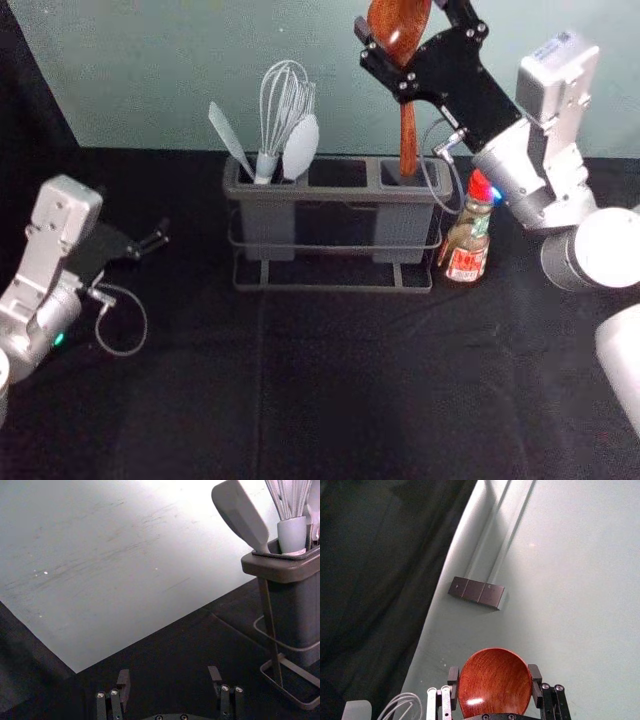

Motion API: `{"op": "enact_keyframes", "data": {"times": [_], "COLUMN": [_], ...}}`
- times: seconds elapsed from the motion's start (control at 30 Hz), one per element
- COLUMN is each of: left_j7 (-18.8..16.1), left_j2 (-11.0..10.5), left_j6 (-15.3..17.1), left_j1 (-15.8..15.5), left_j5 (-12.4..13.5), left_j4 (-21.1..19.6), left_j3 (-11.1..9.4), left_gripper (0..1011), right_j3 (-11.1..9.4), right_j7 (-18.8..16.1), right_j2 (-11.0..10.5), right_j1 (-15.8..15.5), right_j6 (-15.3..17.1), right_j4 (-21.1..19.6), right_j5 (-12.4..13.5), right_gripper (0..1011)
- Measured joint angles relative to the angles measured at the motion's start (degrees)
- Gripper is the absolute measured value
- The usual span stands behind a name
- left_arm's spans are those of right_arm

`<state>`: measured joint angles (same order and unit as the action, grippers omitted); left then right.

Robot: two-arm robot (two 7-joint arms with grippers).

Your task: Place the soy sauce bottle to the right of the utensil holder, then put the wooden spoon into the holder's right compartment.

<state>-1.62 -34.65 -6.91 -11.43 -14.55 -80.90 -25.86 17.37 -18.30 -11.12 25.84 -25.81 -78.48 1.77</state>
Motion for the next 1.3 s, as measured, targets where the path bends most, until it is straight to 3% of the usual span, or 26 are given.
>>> {"op": "enact_keyframes", "data": {"times": [0.2, 0.57, 1.3], "left_j7": [0.0, 0.0, 0.0], "left_j2": [0.0, 0.0, 0.0], "left_j6": [0.0, 0.0, 0.0], "left_j1": [0.0, 0.0, 0.0], "left_j5": [0.0, 0.0, 0.0], "left_j4": [0.0, 0.0, 0.0], "left_j3": [0.0, 0.0, 0.0], "left_gripper": [1011, 1011, 1011], "right_j3": [-0.89, -2.06, -4.27], "right_j7": [1.33, 0.93, 0.09], "right_j2": [2.1, 4.39, 5.98], "right_j1": [-0.8, -2.06, -4.91], "right_j6": [-5.99, -12.61, -14.73], "right_j4": [4.62, 10.49, 12.99], "right_j5": [0.1, 0.64, -0.41], "right_gripper": [842, 842, 842]}}
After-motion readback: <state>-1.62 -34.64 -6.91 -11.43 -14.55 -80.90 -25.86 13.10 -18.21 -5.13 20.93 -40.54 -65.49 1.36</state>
